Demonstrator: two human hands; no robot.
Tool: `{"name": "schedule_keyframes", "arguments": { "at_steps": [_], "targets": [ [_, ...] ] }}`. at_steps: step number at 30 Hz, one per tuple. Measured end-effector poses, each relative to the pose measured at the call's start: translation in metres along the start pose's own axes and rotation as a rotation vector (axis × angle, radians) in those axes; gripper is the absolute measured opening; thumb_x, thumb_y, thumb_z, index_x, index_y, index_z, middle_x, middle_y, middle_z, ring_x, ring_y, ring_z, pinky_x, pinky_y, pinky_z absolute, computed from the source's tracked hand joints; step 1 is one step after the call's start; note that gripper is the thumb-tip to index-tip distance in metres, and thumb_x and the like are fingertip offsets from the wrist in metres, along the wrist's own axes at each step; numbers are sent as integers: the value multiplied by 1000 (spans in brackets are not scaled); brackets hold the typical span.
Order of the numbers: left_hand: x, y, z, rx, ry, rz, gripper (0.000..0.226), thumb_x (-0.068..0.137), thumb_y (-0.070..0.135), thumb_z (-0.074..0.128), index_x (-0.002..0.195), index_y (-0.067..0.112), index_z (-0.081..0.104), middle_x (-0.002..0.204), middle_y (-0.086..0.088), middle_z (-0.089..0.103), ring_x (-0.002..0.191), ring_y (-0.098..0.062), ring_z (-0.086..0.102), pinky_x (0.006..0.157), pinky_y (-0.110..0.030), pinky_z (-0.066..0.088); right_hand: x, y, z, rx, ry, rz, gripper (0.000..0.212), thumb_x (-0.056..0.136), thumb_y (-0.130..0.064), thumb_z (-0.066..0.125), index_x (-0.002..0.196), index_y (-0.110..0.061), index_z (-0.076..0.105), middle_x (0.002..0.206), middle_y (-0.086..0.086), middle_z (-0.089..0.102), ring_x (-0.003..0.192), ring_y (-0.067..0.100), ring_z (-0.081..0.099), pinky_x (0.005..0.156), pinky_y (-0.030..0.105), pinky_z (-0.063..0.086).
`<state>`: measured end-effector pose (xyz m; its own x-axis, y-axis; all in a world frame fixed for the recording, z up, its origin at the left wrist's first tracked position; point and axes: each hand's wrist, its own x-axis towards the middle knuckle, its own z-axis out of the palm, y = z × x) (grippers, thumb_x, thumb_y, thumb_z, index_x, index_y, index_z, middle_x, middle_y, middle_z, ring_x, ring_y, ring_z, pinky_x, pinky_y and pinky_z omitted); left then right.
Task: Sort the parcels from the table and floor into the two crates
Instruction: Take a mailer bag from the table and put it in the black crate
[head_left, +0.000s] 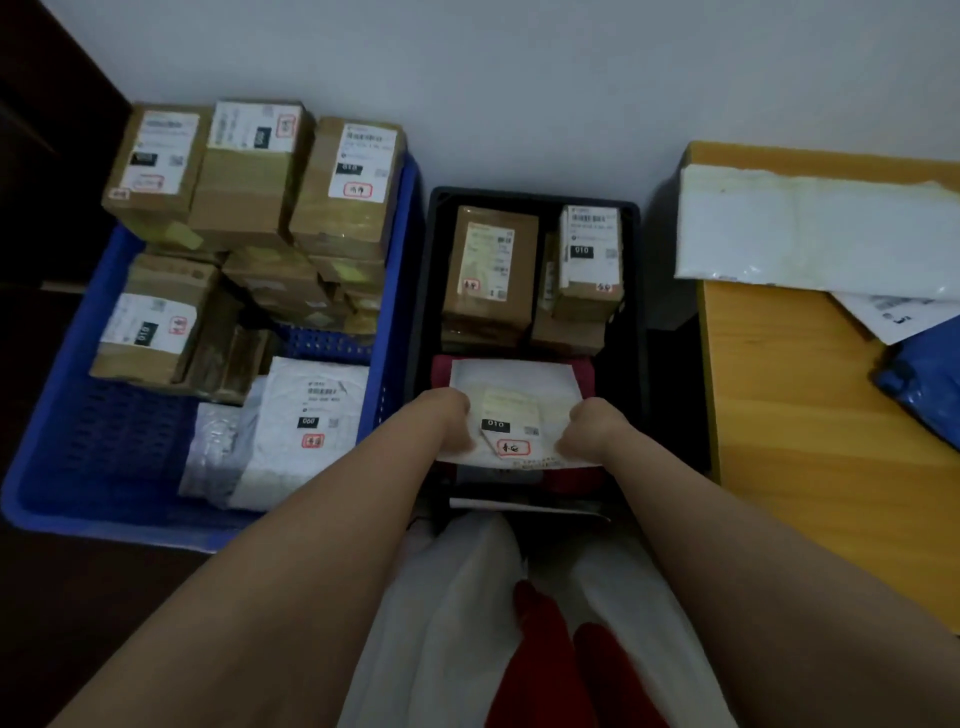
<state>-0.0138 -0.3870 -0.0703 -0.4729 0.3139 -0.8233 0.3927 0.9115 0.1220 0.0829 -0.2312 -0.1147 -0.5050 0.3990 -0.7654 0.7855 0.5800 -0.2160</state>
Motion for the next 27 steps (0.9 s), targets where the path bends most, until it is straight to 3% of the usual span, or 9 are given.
{"name": "schedule_keyframes", "arguments": {
  "at_steps": [3,5,7,9,10,15,19,23,27],
  "targets": [
    [16,-4,18,-1,-17,11,53,95,22,57,143,10,41,143,-11,42,124,-26,48,100,-28,40,13,8,17,13,2,-11,29,91,-15,58,117,-1,57,102,7,52,90,21,52,73,26,44],
    [26,-9,26,-17,7,13,53,94,22,59,142,11,41,140,-12,44,121,-27,50,100,-30,44,20,9,25,49,-16,-20,38,92,-12,58,127,-1,51,121,13,52,107,26,54,89,28,47],
    [31,-12,32,8,3,-7,58,92,24,63,142,10,39,138,-13,46,120,-28,51,101,-36,45,19,7,29,31,-75,-8,53,94,-14,56,142,-1,36,143,21,36,128,34,44,109,36,38],
    [28,-15,36,66,-27,-37,64,90,27,67,143,7,37,139,-15,46,122,-30,50,103,-41,45,13,6,30,-57,-117,7,58,95,-19,55,146,-4,32,151,25,25,138,39,30,118,42,23],
    [23,-15,33,71,-30,-45,64,90,26,67,142,6,37,139,-16,45,122,-30,49,103,-42,45,9,5,27,-65,-109,-6,56,94,-20,54,145,-5,34,152,25,26,139,39,28,119,43,21],
    [-6,-1,-9,27,113,25,46,94,24,59,135,8,47,129,-12,52,114,-28,54,95,-40,49,-28,-5,-17,0,17,-67,38,93,-17,57,129,-5,52,133,14,53,122,30,50,105,37,41],
    [-27,21,-46,28,245,207,49,98,34,52,139,10,42,135,-11,49,118,-26,51,91,-36,47,-57,-15,-57,67,127,-103,38,93,-18,57,128,-2,53,131,15,54,120,32,51,101,38,44],
    [-36,45,-73,17,389,347,44,97,34,51,135,12,46,132,-13,50,116,-29,52,93,-42,48,-75,-19,-86,139,259,-133,37,92,-20,59,125,-4,56,125,14,59,113,30,57,94,40,50],
    [-35,77,-90,57,473,446,46,97,35,52,136,14,45,131,-15,48,118,-31,49,93,-43,47,-82,-3,-106,205,367,-106,48,95,-25,59,138,-7,47,137,14,52,124,31,50,98,38,45]
  ]
}}
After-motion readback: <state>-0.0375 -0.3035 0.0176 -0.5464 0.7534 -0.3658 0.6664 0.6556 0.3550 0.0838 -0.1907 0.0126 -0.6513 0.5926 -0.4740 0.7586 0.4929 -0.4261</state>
